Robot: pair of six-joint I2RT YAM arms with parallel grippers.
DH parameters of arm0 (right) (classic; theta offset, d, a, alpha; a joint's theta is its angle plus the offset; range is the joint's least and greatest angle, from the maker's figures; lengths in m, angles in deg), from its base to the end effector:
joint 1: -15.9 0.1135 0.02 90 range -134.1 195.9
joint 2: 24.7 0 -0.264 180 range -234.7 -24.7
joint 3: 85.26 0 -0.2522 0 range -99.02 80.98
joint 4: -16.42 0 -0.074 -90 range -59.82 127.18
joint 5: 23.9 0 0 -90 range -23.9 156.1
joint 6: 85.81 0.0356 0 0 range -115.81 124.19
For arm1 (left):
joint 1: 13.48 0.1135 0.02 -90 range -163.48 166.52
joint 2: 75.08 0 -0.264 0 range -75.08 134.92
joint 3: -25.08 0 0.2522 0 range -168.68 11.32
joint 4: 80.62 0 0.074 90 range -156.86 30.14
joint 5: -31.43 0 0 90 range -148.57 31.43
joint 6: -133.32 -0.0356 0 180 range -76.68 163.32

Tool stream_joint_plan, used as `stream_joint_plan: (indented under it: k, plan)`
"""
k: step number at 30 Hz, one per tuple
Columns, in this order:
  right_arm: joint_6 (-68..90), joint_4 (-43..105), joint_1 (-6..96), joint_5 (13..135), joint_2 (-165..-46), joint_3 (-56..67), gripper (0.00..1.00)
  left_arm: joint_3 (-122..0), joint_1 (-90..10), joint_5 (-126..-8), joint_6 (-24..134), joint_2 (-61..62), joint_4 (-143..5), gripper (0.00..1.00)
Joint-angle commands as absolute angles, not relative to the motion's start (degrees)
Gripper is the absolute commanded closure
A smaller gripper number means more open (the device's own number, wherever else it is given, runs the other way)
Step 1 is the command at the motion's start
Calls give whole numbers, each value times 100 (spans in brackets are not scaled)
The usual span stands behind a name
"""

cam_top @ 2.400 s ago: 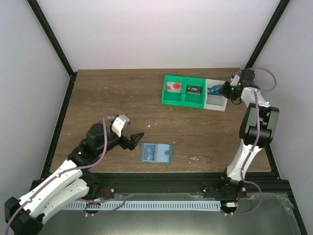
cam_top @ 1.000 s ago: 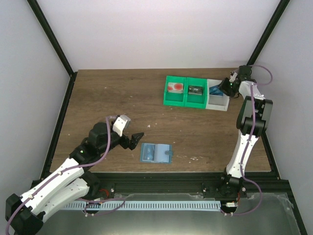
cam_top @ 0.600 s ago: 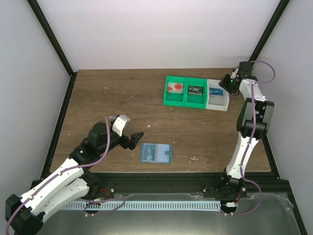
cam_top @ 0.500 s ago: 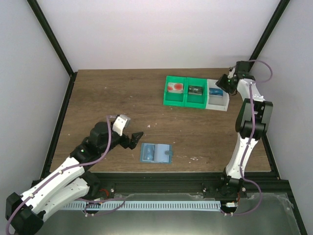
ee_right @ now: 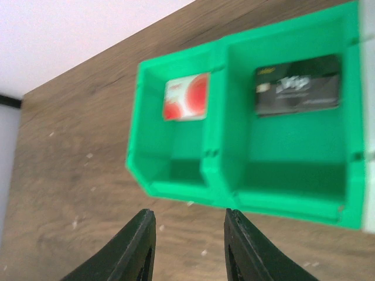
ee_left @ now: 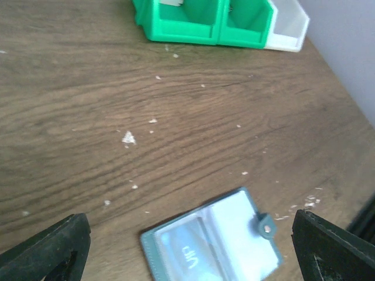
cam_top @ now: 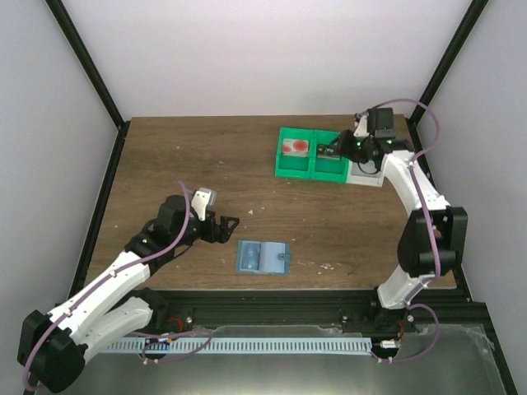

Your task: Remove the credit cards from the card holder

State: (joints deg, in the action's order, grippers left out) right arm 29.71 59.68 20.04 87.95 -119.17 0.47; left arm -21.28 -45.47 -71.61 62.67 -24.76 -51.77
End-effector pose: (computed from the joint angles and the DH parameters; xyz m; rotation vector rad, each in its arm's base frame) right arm 0.3685 0.0400 0.3022 0.2451 2.3541 0.6997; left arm 0.1606 -0.1098 0.2404 0.3822 2.1932 -0.7535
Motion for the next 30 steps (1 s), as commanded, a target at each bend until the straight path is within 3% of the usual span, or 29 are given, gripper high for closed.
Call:
stream_joint_plan:
  k: [1,9,13,24,30]
  plan:
    - [3247,5723,2547,8773,-10970,959,66,-1910,-4513,-7888,6988,-2511,-5588,5]
    - [3998,5140,3691,8705,-9411,2610,66,-1029,-4442,-8646,8381,-2658,-7039,9]
    - [4435,4667,4429,8472,-9037,3316,66,-650,-4433,-8791,8755,-2523,-7701,19]
    - [5193,3777,6089,8258,-9944,3910,65,10,-4429,-8975,8834,-1814,-8434,28]
    - [5476,3429,6878,8067,-10792,3654,66,345,-4429,-8967,8962,-1579,-8884,29]
